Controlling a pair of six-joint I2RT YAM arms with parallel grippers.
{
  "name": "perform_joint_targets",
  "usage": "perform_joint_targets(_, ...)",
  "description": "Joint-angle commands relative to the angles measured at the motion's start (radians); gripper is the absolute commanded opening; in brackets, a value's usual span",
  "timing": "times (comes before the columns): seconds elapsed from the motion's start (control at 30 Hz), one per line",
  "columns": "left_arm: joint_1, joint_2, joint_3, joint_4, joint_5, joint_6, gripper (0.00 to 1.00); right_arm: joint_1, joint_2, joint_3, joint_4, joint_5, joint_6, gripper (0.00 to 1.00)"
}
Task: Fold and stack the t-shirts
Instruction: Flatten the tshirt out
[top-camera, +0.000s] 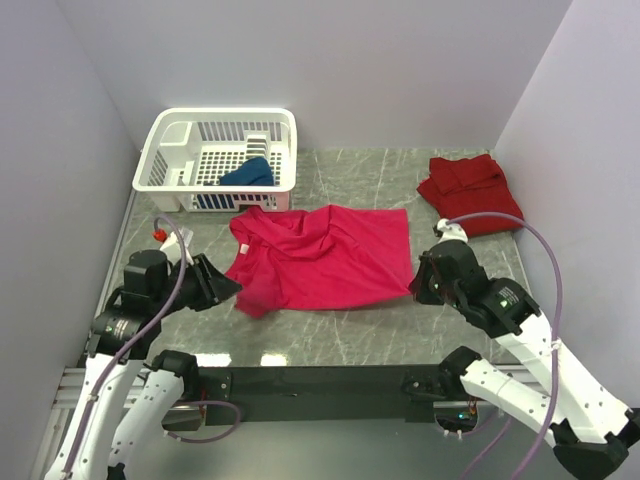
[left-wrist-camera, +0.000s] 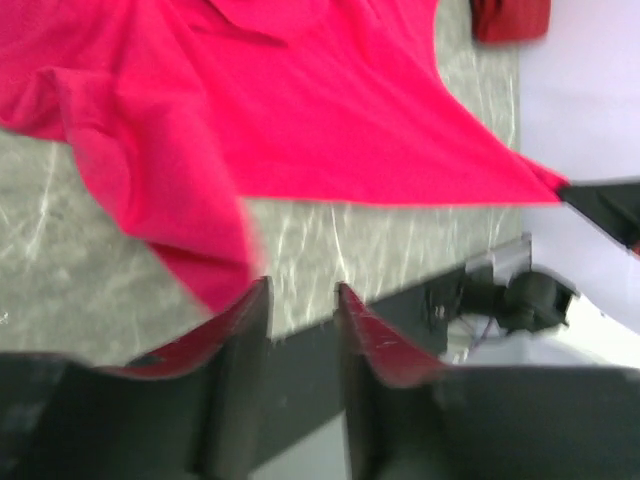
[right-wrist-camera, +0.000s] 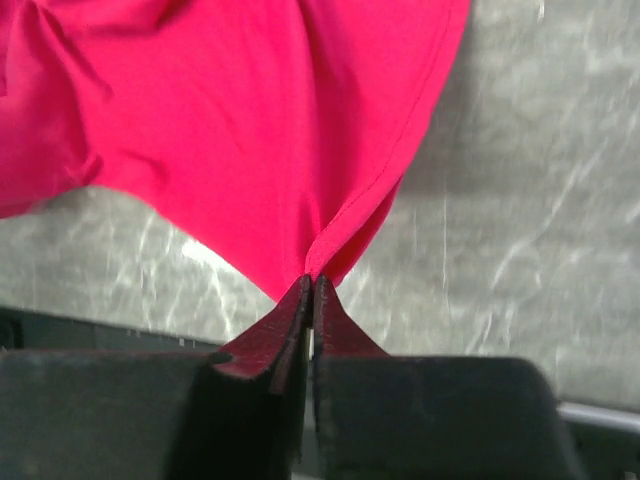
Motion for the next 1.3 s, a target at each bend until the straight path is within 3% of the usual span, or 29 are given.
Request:
perform_joint_targets(0.0, -0.003, -0.013, 0.108, -0.127, 0.098, 0.056, 0.42, 0.063, -0.014, 0.057, -0.143, 0.095, 0.113, 0.1)
perform_joint_targets(0.03, -0.003, -0.013, 0.122, -0.156, 0.072, 0.061, 0.47, 0.081, -0.008, 0.062, -0.18, 0.125, 0.136, 0.17)
perform_joint_targets(0.07, -0.003, -0.004, 0.151, -0.165, 0.063, 0.073, 0.6, 0.094, -0.004, 0.072, -0.195, 0.139, 0.145, 0.26)
perform_joint_targets(0.13, -0.004, 0.004, 0.169, -0.167, 0.043, 0.075, 0.71, 0.108, -0.001, 0.085, -0.206, 0.167, 0.15, 0.33)
perform_joint_targets(0.17, -0.004, 0.005, 0.16, -0.117, 0.018, 0.073, 0.81, 0.109, 0.001, 0.097, -0.19, 0.188, 0.138, 0.4)
perform_joint_targets(0.23, -0.003, 0.027, 0.128, -0.043, 0.003, 0.054, 0.83, 0.108, 0.016, 0.106, -0.141, 0.211, 0.11, 0.48)
perform_joint_targets(0.4, -0.003, 0.175, -0.019, 0.322, -0.025, -0.017, 0.82, 0.106, 0.096, 0.079, 0.043, 0.213, 0.038, 0.6)
perform_joint_targets(0.53, -0.021, 0.292, -0.042, 0.501, -0.079, -0.055, 0.8, 0.095, 0.165, 0.001, 0.311, 0.156, 0.003, 0.61)
perform_joint_targets(0.73, -0.171, 0.506, -0.058, 0.721, -0.175, -0.115, 0.8, 0.042, 0.324, -0.079, 0.56, 0.034, -0.008, 0.57)
perform_joint_targets(0.97, -0.219, 0.712, -0.061, 0.853, -0.157, -0.12, 0.81, -0.076, 0.501, -0.124, 0.719, -0.089, -0.009, 0.55)
perform_joint_targets(1.27, -0.221, 0.809, -0.12, 0.868, -0.203, -0.098, 0.83, -0.17, 0.738, -0.112, 0.8, -0.178, 0.001, 0.52)
